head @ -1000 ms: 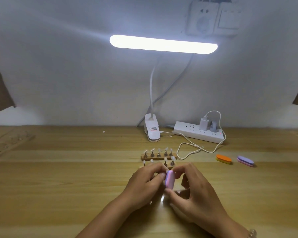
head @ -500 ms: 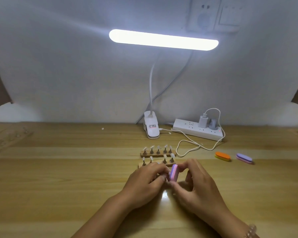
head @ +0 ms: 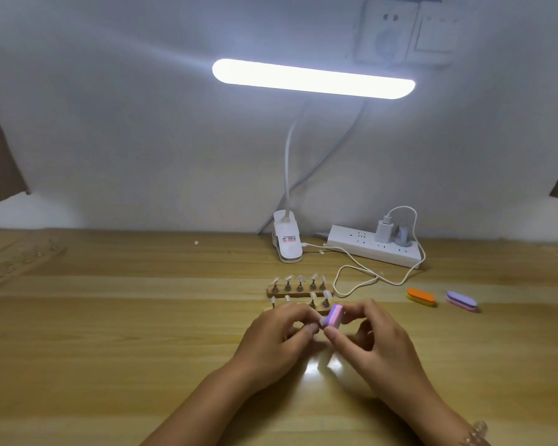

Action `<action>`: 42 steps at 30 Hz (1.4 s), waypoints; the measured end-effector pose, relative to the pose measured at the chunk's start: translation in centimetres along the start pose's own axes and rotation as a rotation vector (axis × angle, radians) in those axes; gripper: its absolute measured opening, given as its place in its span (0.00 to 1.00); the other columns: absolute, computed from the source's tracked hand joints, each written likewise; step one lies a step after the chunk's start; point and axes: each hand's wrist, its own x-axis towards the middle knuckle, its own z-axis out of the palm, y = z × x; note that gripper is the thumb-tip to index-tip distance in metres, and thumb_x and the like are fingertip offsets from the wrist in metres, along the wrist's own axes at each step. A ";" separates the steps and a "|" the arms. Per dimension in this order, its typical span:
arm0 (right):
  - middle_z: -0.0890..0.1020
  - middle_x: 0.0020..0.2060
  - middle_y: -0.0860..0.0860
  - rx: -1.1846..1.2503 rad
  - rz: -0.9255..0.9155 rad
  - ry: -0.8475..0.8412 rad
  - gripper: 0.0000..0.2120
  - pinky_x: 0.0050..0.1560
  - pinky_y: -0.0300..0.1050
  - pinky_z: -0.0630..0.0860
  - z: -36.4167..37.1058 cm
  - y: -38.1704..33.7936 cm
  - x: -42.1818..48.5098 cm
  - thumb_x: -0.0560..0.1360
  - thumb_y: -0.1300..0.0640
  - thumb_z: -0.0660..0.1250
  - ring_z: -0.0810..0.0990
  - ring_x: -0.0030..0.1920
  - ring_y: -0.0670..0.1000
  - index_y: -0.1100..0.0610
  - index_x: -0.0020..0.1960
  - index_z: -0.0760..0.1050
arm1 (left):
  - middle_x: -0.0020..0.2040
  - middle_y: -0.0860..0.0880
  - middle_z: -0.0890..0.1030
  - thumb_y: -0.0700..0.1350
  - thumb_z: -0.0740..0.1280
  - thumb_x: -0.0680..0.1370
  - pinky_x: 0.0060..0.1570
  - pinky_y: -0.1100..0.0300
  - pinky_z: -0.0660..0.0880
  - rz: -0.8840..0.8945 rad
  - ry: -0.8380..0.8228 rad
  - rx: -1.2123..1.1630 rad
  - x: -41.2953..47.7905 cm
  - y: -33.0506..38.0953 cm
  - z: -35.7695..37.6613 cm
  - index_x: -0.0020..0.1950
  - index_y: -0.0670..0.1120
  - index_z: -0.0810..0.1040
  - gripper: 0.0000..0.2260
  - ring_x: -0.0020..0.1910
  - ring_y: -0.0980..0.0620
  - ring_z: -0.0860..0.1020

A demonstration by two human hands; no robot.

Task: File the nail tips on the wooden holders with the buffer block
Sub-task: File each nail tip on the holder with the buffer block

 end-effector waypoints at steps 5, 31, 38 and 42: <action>0.79 0.43 0.41 0.037 -0.053 -0.082 0.10 0.37 0.31 0.71 0.5 -0.4 -0.4 0.71 0.49 0.74 0.78 0.41 0.44 0.47 0.49 0.76 | 0.45 0.62 0.78 0.47 0.68 0.79 0.43 0.60 0.71 -0.017 -0.024 0.060 0.0 -0.2 0.0 0.53 0.55 0.82 0.06 0.42 0.62 0.75; 0.78 0.46 0.37 -0.090 -0.122 -0.055 0.15 0.41 0.34 0.70 0.7 -0.7 -0.7 0.71 0.50 0.73 0.74 0.45 0.39 0.46 0.56 0.75 | 0.43 0.59 0.83 0.48 0.62 0.77 0.37 0.60 0.71 -0.010 -0.007 -0.085 0.1 0.3 -0.2 0.52 0.53 0.83 0.11 0.36 0.62 0.75; 0.77 0.44 0.39 -0.109 -0.123 -0.059 0.15 0.37 0.35 0.72 0.4 -0.5 -0.7 0.70 0.51 0.76 0.74 0.37 0.40 0.47 0.52 0.75 | 0.41 0.59 0.82 0.48 0.64 0.78 0.36 0.63 0.68 -0.004 -0.021 -0.039 0.0 0.2 -0.3 0.49 0.54 0.82 0.08 0.33 0.60 0.73; 0.79 0.43 0.39 -0.048 -0.016 0.003 0.14 0.36 0.38 0.72 0.1 -0.1 -0.1 0.69 0.50 0.76 0.75 0.35 0.47 0.45 0.49 0.74 | 0.39 0.61 0.80 0.48 0.65 0.79 0.38 0.60 0.71 -0.014 -0.035 -0.041 -0.1 0.2 -0.3 0.47 0.59 0.81 0.07 0.36 0.58 0.76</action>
